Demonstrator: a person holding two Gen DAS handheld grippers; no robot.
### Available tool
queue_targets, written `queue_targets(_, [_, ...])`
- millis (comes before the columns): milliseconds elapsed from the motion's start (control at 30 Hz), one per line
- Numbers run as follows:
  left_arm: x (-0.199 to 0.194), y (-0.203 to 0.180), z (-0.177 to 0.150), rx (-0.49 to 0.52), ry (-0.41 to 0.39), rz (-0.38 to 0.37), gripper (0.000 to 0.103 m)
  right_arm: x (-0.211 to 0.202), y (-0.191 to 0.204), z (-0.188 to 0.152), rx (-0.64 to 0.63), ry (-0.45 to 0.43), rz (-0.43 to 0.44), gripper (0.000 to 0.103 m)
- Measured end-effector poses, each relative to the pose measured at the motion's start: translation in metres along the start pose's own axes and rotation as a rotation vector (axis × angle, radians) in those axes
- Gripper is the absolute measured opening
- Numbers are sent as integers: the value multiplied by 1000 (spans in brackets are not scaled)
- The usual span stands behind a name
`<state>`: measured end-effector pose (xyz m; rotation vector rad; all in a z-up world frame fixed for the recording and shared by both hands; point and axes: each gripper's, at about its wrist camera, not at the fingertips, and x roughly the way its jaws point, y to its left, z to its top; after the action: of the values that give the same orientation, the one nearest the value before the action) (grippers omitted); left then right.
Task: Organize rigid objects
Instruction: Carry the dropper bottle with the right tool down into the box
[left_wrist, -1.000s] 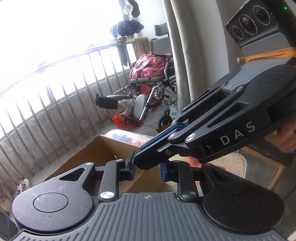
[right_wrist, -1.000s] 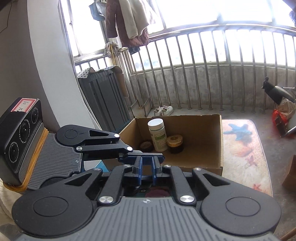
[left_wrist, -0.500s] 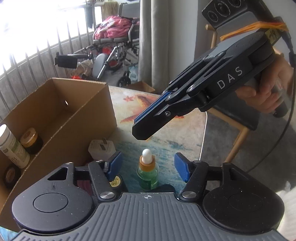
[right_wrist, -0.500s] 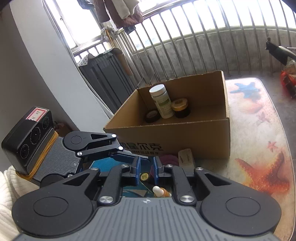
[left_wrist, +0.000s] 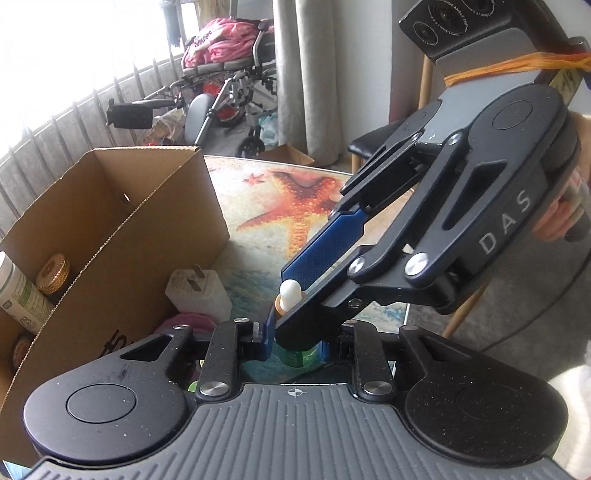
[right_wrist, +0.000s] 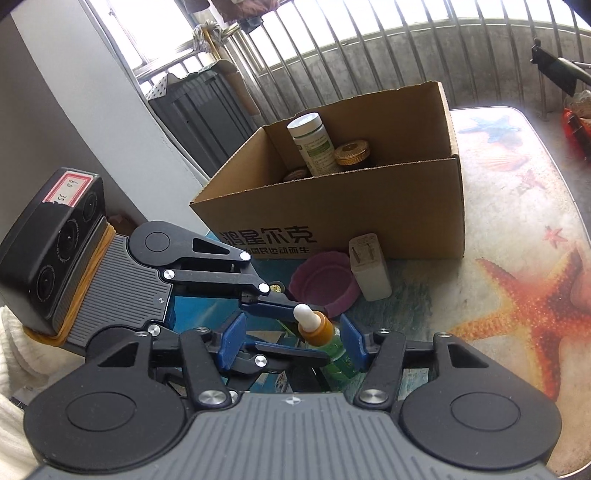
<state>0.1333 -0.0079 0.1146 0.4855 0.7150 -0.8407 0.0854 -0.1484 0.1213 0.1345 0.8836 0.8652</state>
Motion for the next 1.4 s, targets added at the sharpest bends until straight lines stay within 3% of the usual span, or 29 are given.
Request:
queue_targets(100, [0, 1, 0, -9, 0, 1, 21, 1, 2, 0, -36, -10, -72, 19])
queue_targets(200, [-1, 3, 0, -27, -6, -5, 19, 0, -6, -3, 8, -23, -38, 19])
queue_targets(300, [-1, -3, -1, -11, -6, 7, 19, -2, 0, -4, -39, -22, -52, 20])
queue_targets(500, [1, -5, -1, 3, -10, 16, 22, 3, -12, -3, 47, -10, -37, 27])
queue_targets(600, [-1, -6, -3, -5, -17, 23, 21, 3, -13, -5, 62, -26, -35, 25])
queue_targets(700, [-5, -9, -1, 14, -18, 37, 21, 0, 2, -5, 2, -42, -99, 22])
queue_targets(833, [-22, -1, 9, -18, -61, 38, 20, -12, 2, 5, 3, -67, -73, 22])
queue_targets(933, [-43, 12, 24, -41, -101, 45, 20, -25, 12, 28, -37, -89, -70, 22])
queue_targets(1133, [-82, 49, 68, -16, -183, 185, 20, -42, 45, 106, -226, -144, -115, 21])
queue_targets(1233, [-76, 84, 88, -71, -164, 227, 19, -28, 49, 145, -297, -147, -150, 18])
queue_targets(1400, [-28, 143, 103, -104, -104, 291, 19, 30, 21, 202, -254, -128, -181, 13])
